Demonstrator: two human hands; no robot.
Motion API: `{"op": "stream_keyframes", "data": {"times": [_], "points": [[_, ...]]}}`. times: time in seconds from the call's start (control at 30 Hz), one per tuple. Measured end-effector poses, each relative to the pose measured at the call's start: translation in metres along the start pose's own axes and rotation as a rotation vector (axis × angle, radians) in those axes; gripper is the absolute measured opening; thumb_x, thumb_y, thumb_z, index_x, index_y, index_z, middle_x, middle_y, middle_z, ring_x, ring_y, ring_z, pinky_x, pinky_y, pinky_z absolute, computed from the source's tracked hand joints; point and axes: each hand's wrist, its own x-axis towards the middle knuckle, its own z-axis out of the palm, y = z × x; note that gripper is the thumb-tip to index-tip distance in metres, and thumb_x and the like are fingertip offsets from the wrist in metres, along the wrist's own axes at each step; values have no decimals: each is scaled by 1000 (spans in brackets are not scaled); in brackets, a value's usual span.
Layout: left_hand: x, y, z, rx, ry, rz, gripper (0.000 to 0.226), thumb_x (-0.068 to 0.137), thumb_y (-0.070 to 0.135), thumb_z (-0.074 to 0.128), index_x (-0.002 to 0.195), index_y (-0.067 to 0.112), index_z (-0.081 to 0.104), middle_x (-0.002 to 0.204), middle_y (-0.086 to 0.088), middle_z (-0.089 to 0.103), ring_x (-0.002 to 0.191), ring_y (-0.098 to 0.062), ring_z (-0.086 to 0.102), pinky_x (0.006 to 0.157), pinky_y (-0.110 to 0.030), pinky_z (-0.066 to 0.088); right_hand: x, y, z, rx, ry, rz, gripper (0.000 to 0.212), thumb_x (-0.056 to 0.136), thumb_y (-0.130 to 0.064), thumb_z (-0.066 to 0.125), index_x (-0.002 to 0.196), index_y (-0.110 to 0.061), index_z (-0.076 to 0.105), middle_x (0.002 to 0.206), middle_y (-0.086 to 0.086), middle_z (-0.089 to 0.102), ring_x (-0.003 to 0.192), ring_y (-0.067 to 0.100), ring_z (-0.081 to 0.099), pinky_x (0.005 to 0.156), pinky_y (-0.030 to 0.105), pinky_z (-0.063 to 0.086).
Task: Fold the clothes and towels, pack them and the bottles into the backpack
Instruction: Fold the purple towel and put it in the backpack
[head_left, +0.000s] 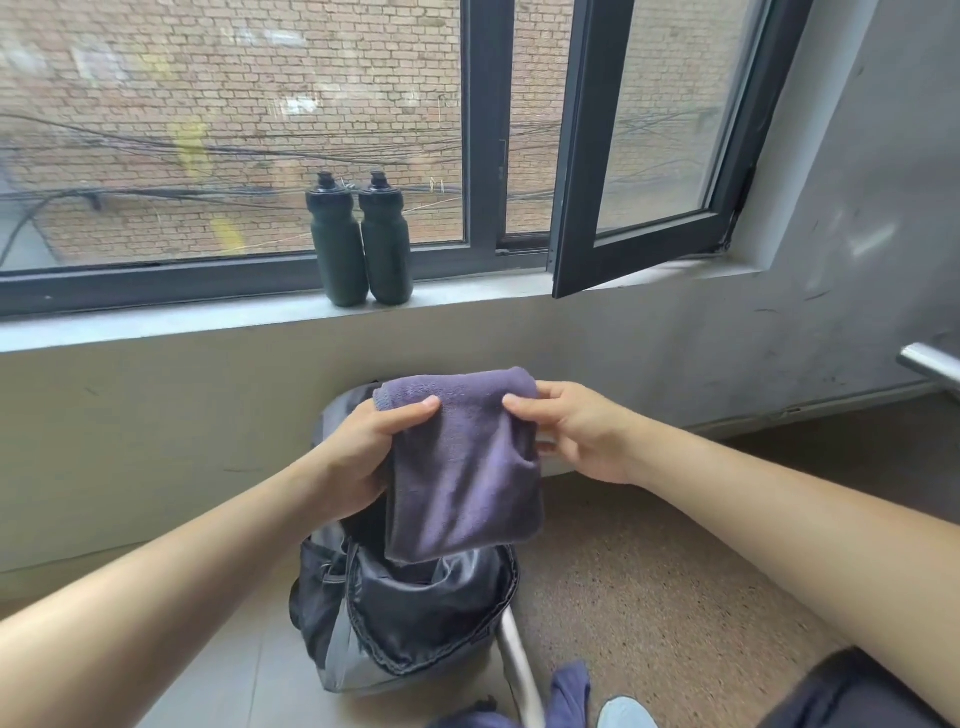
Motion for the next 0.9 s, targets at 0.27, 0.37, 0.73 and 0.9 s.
{"op": "stream_keyframes", "data": {"times": [0.27, 0.37, 0.73, 0.9], "points": [[1, -5, 1, 226, 270, 104, 25, 88, 28, 79, 101, 6, 79, 100, -10, 80, 91, -23, 76, 99, -47, 58, -1, -7, 12, 234, 291, -72, 41, 81, -28, 81, 110, -2, 69, 98, 16, 68, 74, 18, 65, 54, 21, 51], [0, -3, -2, 321, 404, 185, 49, 73, 53, 87, 89, 6, 80, 91, -11, 80, 79, -20, 71, 87, -45, 58, 2, -5, 8, 59, 383, -155, 35, 77, -34, 85, 93, -6, 70, 88, 6, 68, 77, 14, 60, 68, 23, 47], [-3, 11, -5, 150, 306, 305, 28, 89, 30, 77, 98, 3, 80, 92, -6, 77, 79, -14, 68, 72, -21, 55, -5, -21, 4, 74, 174, -266, 68, 59, -62, 88, 91, -7, 63, 97, 8, 63, 99, 16, 58, 100, 41, 36], [-5, 12, -4, 69, 196, 298, 19, 84, 20, 78, 103, 16, 77, 93, -4, 78, 80, -19, 72, 73, -31, 59, -10, -23, 7, 135, 130, -244, 31, 75, -38, 78, 93, -15, 64, 92, -1, 69, 92, 17, 62, 95, 41, 37]]}}
